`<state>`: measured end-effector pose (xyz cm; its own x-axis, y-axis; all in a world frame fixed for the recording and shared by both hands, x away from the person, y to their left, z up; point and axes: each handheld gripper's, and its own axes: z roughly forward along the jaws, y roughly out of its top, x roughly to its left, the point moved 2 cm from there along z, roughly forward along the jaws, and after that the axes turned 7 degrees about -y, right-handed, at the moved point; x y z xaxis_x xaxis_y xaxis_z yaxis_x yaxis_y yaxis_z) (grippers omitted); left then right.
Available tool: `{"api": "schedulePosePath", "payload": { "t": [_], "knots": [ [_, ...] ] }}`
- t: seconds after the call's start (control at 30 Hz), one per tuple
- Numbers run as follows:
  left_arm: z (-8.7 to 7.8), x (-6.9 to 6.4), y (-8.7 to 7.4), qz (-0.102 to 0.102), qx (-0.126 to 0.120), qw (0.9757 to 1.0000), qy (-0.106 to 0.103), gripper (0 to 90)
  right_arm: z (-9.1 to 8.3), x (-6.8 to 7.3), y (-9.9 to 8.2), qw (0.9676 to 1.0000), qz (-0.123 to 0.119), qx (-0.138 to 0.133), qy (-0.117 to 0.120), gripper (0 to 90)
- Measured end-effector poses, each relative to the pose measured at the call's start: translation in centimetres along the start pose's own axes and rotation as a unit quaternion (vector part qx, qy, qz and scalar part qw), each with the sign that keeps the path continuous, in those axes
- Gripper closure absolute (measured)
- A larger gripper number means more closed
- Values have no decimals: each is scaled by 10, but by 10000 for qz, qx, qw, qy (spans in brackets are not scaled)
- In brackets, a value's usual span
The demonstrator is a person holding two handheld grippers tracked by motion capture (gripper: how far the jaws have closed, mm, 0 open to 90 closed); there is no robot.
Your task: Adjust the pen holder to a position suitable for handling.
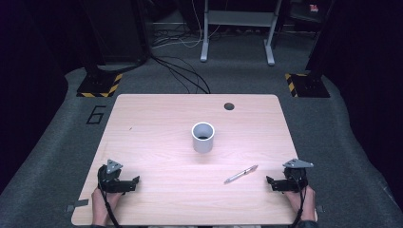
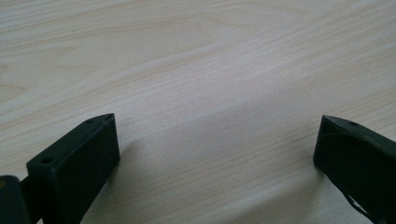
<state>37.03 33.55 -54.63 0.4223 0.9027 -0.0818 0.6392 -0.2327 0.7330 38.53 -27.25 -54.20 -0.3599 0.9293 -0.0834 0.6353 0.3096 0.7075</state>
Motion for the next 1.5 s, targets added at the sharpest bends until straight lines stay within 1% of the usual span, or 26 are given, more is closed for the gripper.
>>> {"api": "schedulePosePath", "payload": {
  "t": [0.2, 0.37, 0.4, 0.43, 0.5, 0.53, 0.57, 0.63, 0.67, 0.7, 0.77, 0.8, 0.83, 0.9, 0.93, 0.97, 1.03, 1.07, 1.1, 1.13, 1.17, 1.27, 1.37, 1.43, 1.47, 1.5],
  "knots": [
    [0, 2, 1, 63, 51, 9999, -64, 0, 0, 0, 0, 10000, 4, 1, 6, 14],
    [-1, 2, 7, -12, 8, 10000, -88, 0, 0, 0, 0, 10000, 1, -4, 11, 16],
    [-2, 1, 11, 9, -64, 10000, -56, 0, 0, 0, 0, 10000, -1, -3, 13, 16],
    [-4, 0, 14, 44, -13, 9999, -127, 0, 0, 0, 0, 10000, 11, -5, 10, 16],
    [-3, -3, 21, 124, -98, 9996, -239, 4, 0, 0, 0, 10000, 8, -5, 8, 16],
    [-3, -4, 24, 144, -65, 9995, -279, 5, 0, 0, 0, 10000, 5, -6, 6, 16],
    [-3, -6, 28, 226, -38, 9994, -271, 10, 0, 0, 0, 10000, 7, -4, 6, 16],
    [-2, -12, 35, 321, -43, 9988, -357, 17, 0, 0, 0, 10000, 5, -4, 6, 16],
    [-1, -15, 39, 353, -125, 9987, -349, 20, 0, 0, 0, 10000, 8, -5, 7, 16],
    [-1, -17, 42, 405, -87, 9983, -408, 30, 0, 0, 0, 10000, 9, -6, 5, 16],
    [0, -21, 49, 447, -176, 9978, -449, 36, 0, 0, 0, 10000, 10, -7, 6, 16],
    [1, -26, 56, 464, -210, 9971, -566, 38, 0, 0, 0, 10000, 1, -7, 6, 16],
    [1, -26, 56, 464, -210, 9971, -566, 38, 0, 0, 0, 10000, 1, -7, 6, 16],
    [4, -35, 69, 550, -284, 9956, -705, 39, 0, 0, 0, 10000, 8, -6, 6, 16],
    [4, -35, 69, 550, -284, 9956, -705, 39, 0, 0, 0, 10000, 8, -6, 6, 16],
    [5, -39, 74, 583, -319, 9948, -776, 39, 0, 0, 0, 10000, 2, -6, 6, 16],
    [7, -46, 83, 699, -332, 9936, -818, 39, 0, 0, 0, 10000, 8, -9, 7, 16],
    [8, -49, 87, 808, -306, 9925, -860, 41, 0, 0, 0, 10000, 12, -9, 5, 16],
    [9, -52, 91, 857, -317, 9922, -846, 41, 0, 0, 0, 10000, 12, -9, 5, 16],
    [11, -57, 99, 1047, -250, 9902, -890, 42, 0, 0, 0, 10000, -4, -11, 8, 16],
    [11, -57, 99, 1047, -250, 9902, -890, 41, 0, 0, 0, 10000, 7, -9, 8, 16],
    [14, -68, 114, 1172, -322, 9876, -991, 38, 0, 0, 0, 10000, 3, -12, 7, 17],
    [17, -75, 123, 1228, -352, 9860, -1072, 31, 0, 0, 0, 10000, 6, -7, 3, 18],
    [23, -83, 134, 1292, -415, 9836, -1185, 23, 0, 0, 0, 10000, 8, -9, 2, 18],
    [23, -83, 134, 1292, -415, 9836, -1185, 22, 0, 0, 0, 10000, 2, -10, 3, 18],
    [24, -86, 138, 1337, -389, 9827, -1221, 22, 0, 0, 0, 10000, 2, -10, 3, 18]
  ]
}}
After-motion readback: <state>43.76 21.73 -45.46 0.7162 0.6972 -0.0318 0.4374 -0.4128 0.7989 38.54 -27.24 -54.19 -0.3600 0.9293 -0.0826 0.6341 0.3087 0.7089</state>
